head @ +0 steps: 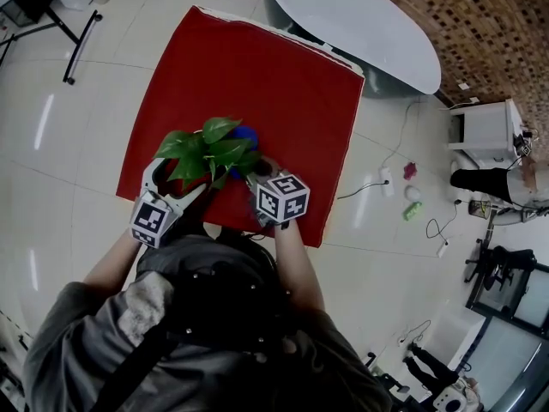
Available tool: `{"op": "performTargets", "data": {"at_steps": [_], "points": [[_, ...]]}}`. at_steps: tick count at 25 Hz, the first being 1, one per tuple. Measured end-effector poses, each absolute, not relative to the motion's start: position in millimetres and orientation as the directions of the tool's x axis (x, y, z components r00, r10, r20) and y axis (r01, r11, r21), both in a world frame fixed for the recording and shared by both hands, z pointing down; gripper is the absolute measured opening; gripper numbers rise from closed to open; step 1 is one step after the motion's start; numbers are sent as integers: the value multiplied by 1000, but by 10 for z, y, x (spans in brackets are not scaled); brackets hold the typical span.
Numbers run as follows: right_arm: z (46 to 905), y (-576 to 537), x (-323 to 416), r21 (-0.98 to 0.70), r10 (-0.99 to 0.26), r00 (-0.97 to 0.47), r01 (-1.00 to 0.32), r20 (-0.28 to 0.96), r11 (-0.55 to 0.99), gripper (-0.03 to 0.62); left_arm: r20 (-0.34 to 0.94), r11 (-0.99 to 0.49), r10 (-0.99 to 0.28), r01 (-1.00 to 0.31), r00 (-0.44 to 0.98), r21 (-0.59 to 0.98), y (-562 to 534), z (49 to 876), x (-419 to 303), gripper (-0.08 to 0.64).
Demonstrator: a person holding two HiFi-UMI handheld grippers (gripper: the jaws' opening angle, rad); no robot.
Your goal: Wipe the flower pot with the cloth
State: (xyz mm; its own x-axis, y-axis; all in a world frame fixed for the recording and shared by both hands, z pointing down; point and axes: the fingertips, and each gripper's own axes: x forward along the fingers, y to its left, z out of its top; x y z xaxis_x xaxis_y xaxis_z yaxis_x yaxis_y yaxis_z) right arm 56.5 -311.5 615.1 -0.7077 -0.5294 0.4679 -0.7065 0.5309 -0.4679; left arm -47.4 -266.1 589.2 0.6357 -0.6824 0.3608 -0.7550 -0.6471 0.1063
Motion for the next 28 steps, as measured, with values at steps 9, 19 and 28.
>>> {"op": "performTargets", "data": {"at_steps": [9, 19, 28], "points": [[6077, -2650, 1162, -497, -576, -684, -726, 447, 476, 63, 345, -421, -833, -900, 433, 111, -2566, 5877, -121, 460], [6023, -2365, 1490, -481, -562, -696, -717, 447, 505, 63, 362, -248, -907, -968, 214, -48, -2700, 5865, -97, 440], [5810, -2565, 1335, -474, -519, -751, -660, 407, 583, 63, 343, -370, -878, -928, 333, -46, -2721, 5865, -123, 436]]}}
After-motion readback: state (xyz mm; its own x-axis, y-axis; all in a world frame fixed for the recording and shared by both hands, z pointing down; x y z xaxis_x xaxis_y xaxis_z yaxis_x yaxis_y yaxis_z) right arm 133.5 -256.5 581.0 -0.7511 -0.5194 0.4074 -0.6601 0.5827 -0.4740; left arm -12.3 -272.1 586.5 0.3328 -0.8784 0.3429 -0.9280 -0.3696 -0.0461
